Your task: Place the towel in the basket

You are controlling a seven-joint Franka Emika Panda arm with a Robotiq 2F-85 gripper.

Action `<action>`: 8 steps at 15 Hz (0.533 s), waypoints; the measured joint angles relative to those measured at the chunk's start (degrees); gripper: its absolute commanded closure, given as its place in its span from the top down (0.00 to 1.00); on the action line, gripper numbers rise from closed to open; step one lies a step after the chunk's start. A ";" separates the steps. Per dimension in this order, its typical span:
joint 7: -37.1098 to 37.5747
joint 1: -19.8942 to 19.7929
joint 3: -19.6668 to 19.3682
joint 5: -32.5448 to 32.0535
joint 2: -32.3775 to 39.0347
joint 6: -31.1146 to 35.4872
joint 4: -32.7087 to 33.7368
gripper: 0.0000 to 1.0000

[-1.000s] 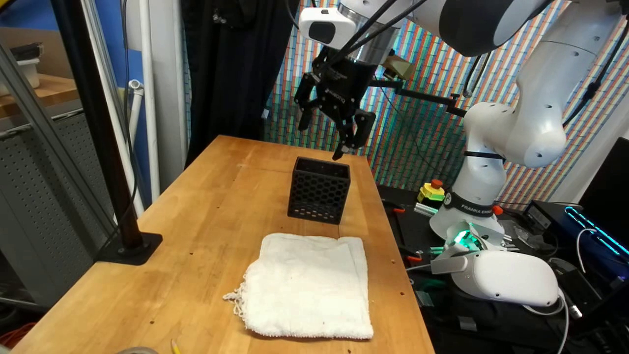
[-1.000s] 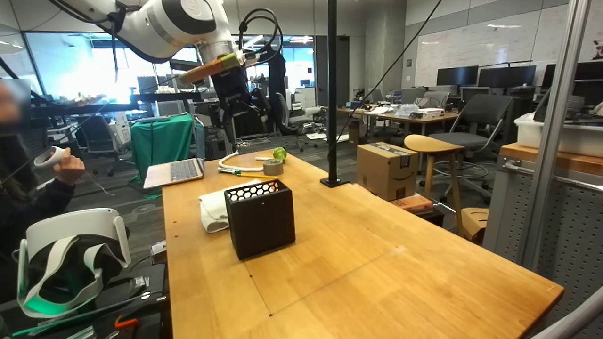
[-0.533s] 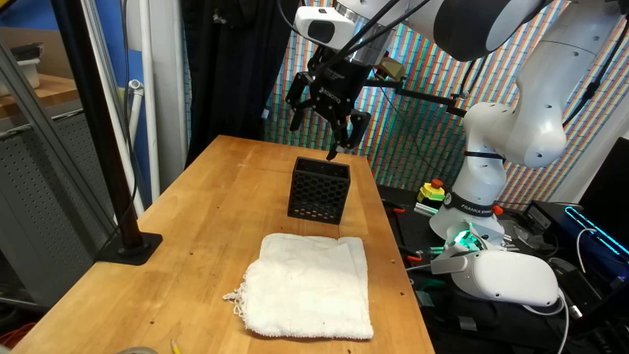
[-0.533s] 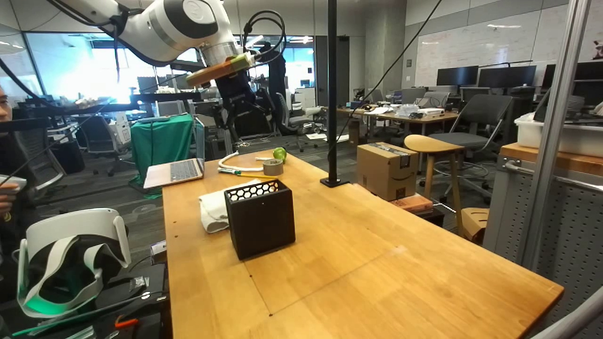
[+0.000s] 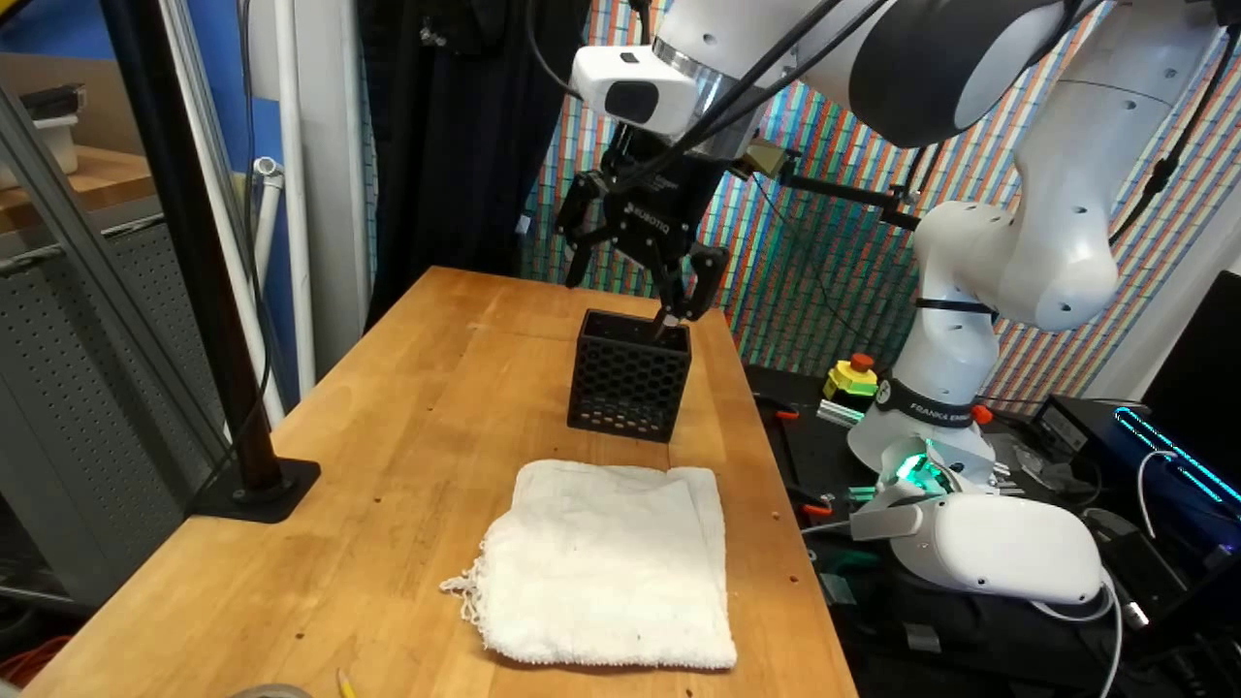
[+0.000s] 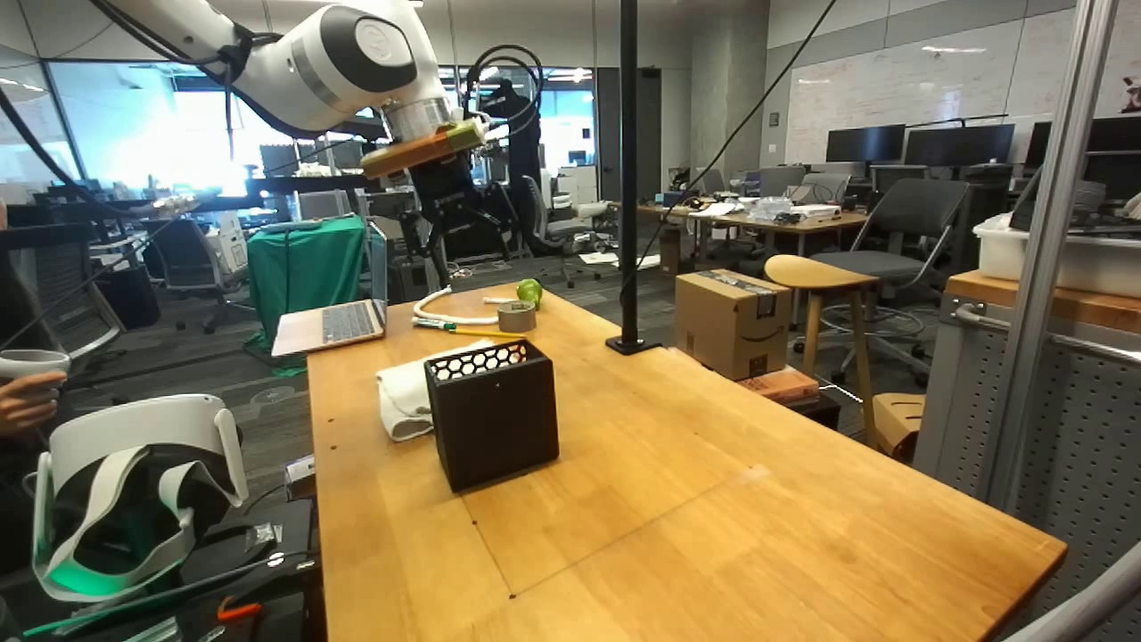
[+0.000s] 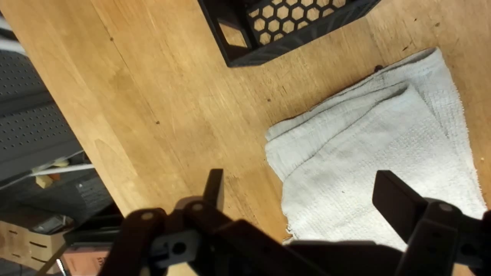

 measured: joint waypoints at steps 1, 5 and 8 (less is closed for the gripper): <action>-1.75 0.44 0.26 0.00 1.55 1.43 0.24 1.00; -7.71 1.44 1.14 0.07 8.36 7.25 1.33 1.00; -12.68 1.45 1.75 1.79 13.50 11.52 1.78 1.00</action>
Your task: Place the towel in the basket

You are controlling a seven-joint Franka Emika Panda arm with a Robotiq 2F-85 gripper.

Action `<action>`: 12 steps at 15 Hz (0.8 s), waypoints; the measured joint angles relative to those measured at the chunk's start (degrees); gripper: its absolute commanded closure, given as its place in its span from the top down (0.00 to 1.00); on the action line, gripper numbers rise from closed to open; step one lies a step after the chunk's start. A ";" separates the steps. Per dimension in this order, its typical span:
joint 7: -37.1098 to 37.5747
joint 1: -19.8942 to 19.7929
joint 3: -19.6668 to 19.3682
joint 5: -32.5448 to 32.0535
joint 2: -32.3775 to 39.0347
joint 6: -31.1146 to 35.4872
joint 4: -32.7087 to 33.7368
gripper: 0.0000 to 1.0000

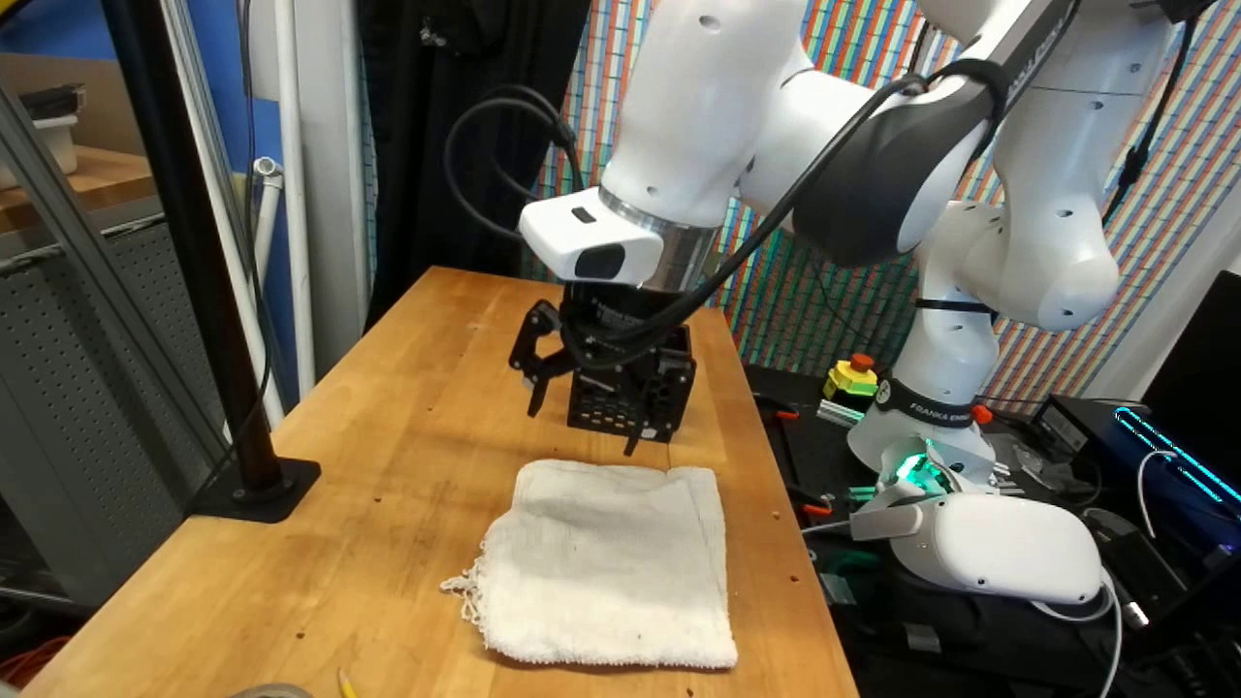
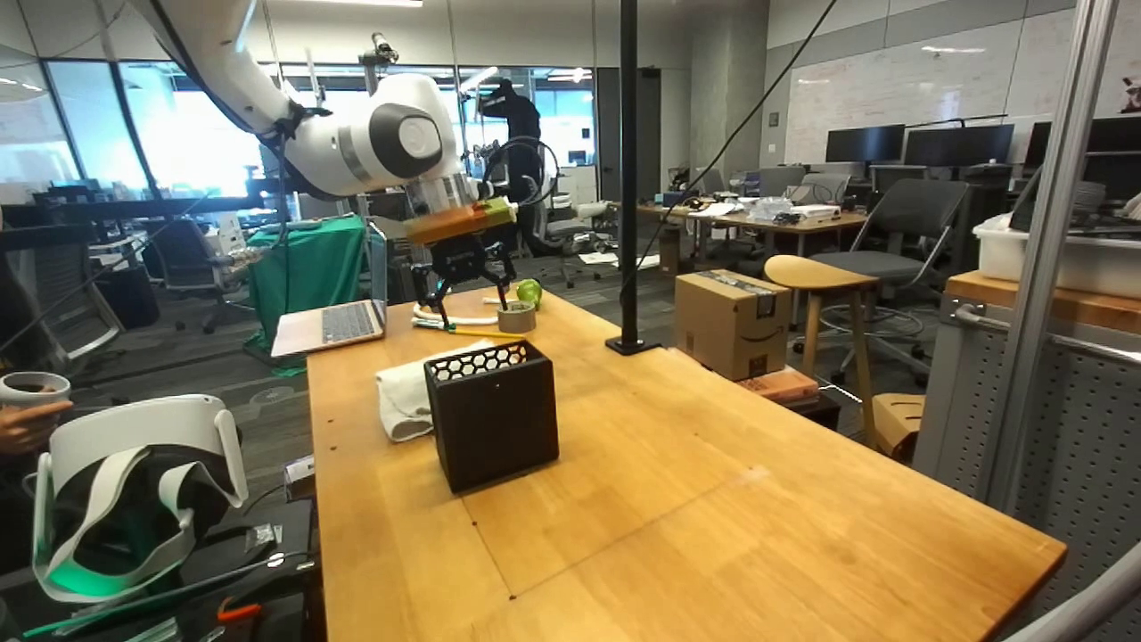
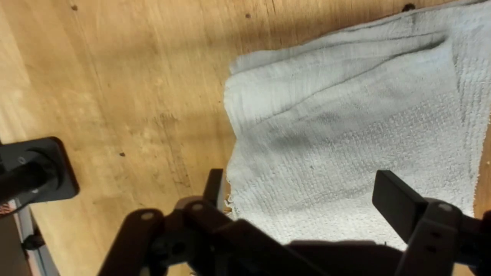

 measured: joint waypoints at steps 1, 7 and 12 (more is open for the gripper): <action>-1.86 0.00 0.38 1.05 1.66 1.17 0.15 1.00; -10.80 0.03 5.02 6.55 10.45 2.63 2.56 1.00; -13.39 0.23 6.55 5.65 14.77 2.40 3.53 1.00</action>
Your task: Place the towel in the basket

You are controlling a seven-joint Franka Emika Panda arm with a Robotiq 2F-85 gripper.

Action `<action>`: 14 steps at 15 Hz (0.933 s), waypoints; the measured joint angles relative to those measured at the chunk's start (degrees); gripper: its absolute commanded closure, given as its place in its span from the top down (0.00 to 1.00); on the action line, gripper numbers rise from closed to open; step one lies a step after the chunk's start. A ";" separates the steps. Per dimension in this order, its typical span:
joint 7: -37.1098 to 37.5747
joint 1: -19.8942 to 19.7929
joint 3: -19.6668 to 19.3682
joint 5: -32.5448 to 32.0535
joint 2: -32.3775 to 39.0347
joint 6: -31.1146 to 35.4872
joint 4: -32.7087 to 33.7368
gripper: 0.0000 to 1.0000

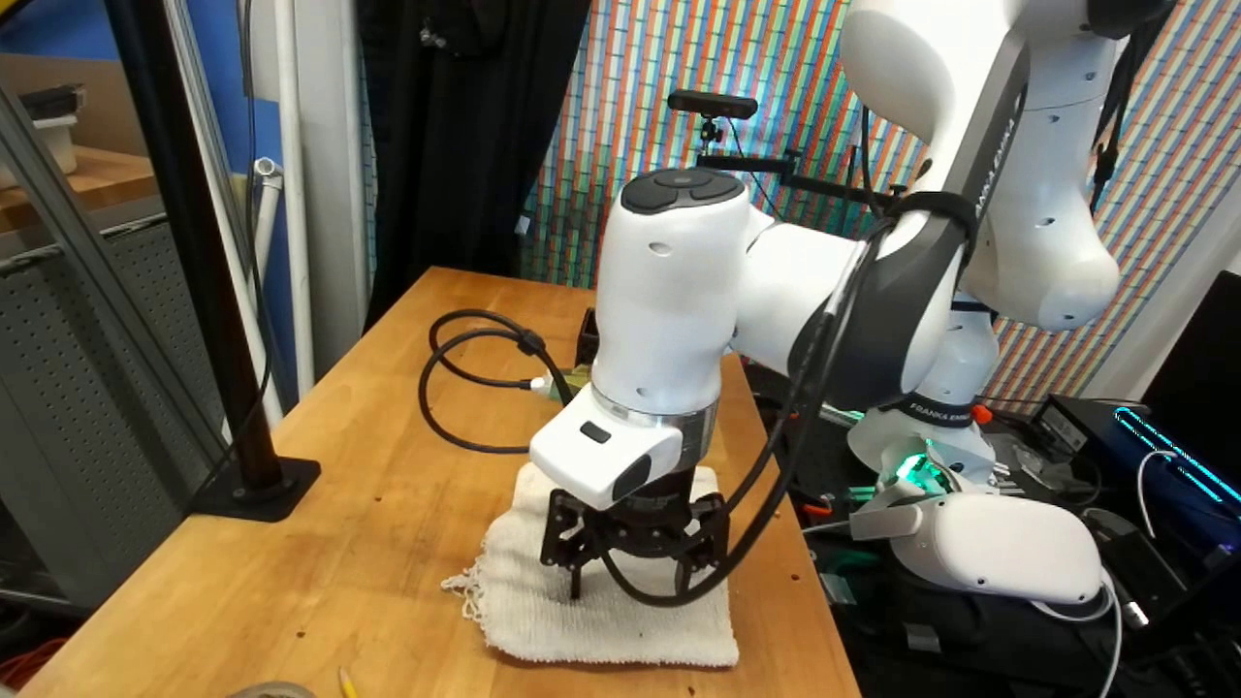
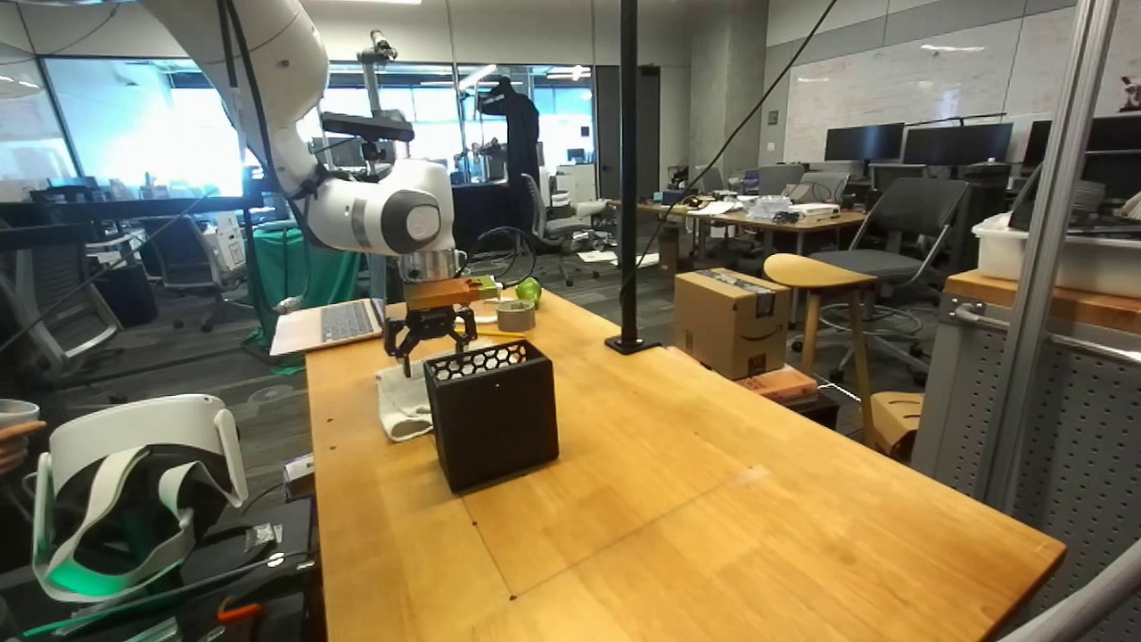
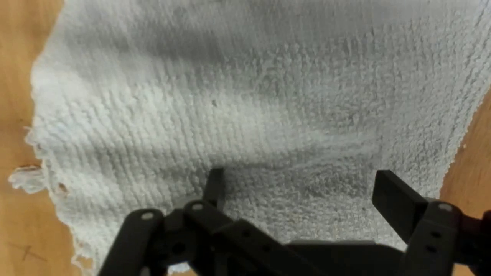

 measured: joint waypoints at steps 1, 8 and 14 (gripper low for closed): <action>-0.22 -0.08 -0.46 -0.76 0.29 -0.02 -0.03 1.00; -0.45 -1.24 -4.05 -5.49 0.24 -0.82 -0.03 0.57; -0.47 -2.11 -4.86 -5.51 0.14 -0.83 0.47 0.16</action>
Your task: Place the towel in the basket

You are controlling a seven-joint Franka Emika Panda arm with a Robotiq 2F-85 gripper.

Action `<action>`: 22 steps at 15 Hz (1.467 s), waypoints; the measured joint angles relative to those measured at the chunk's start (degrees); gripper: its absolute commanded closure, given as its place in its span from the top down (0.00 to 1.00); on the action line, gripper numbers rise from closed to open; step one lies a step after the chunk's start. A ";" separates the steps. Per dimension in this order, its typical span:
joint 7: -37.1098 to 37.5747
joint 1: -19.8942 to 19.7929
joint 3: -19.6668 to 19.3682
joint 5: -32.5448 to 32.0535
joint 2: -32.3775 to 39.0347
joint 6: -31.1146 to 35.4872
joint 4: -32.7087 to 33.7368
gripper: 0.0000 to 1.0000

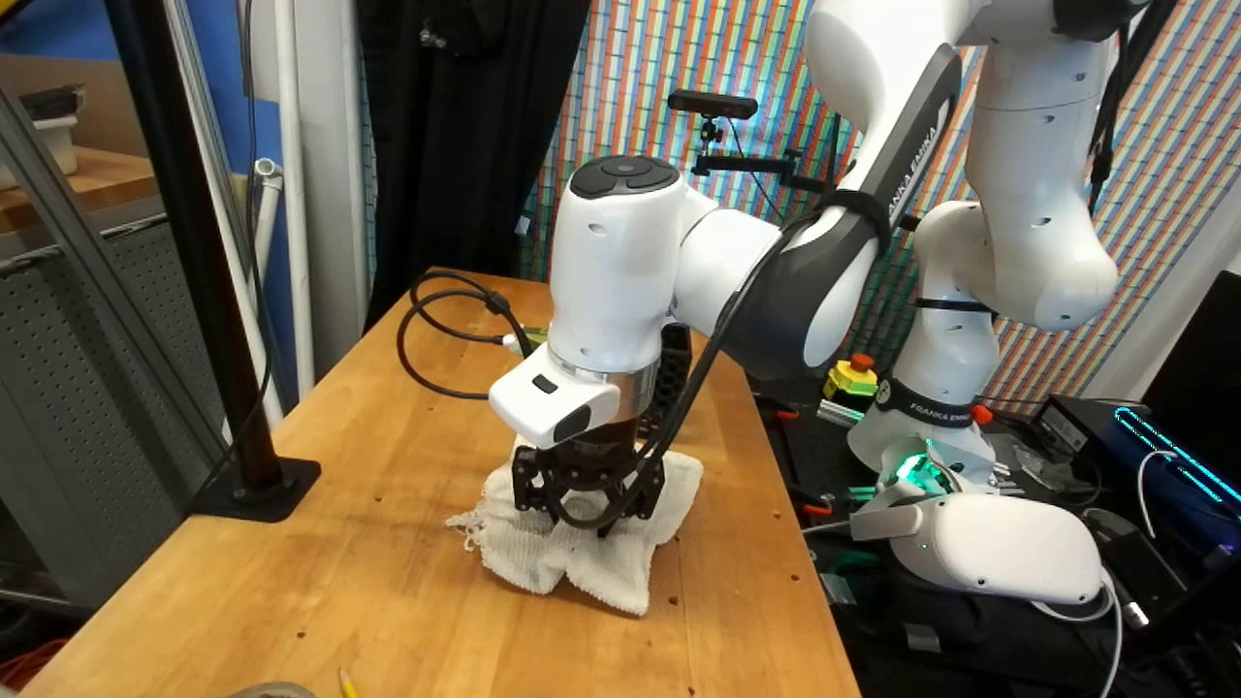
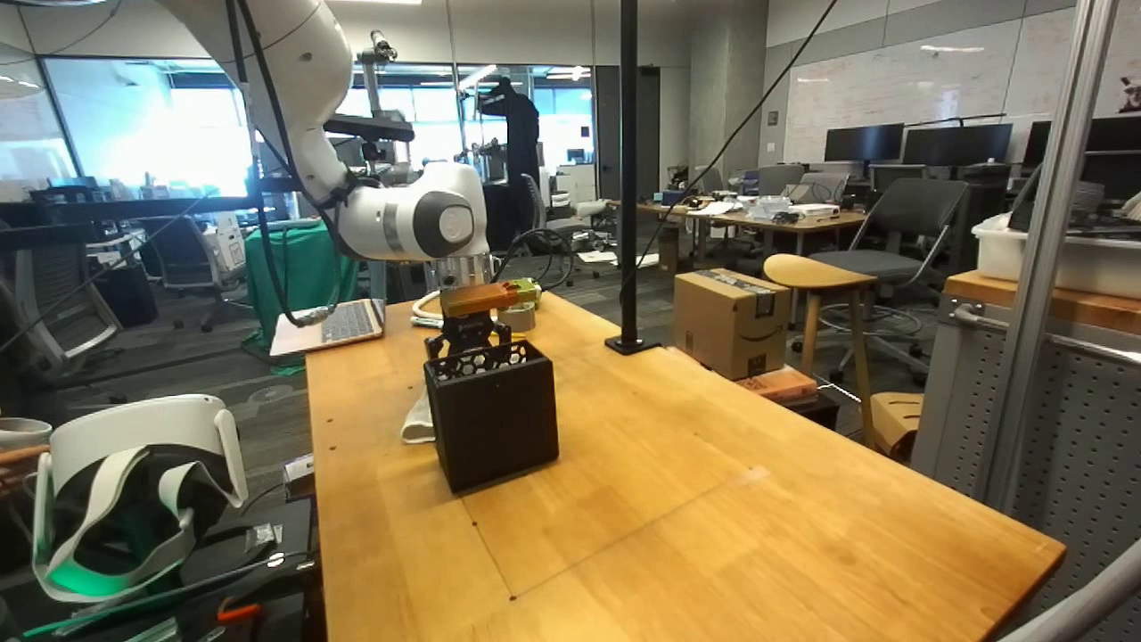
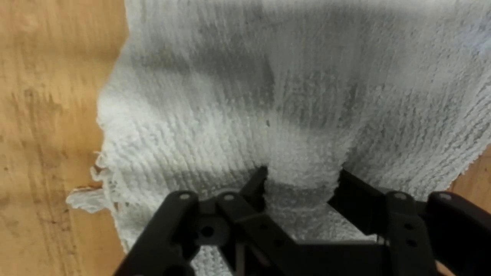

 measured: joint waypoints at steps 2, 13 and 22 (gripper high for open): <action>0.00 -0.17 -0.26 -0.03 0.00 -0.02 0.16 0.11; 9.63 0.74 -0.74 -4.55 -13.76 -5.95 -0.80 0.16; 25.95 1.51 -1.25 -5.17 -37.57 -19.19 -10.25 0.16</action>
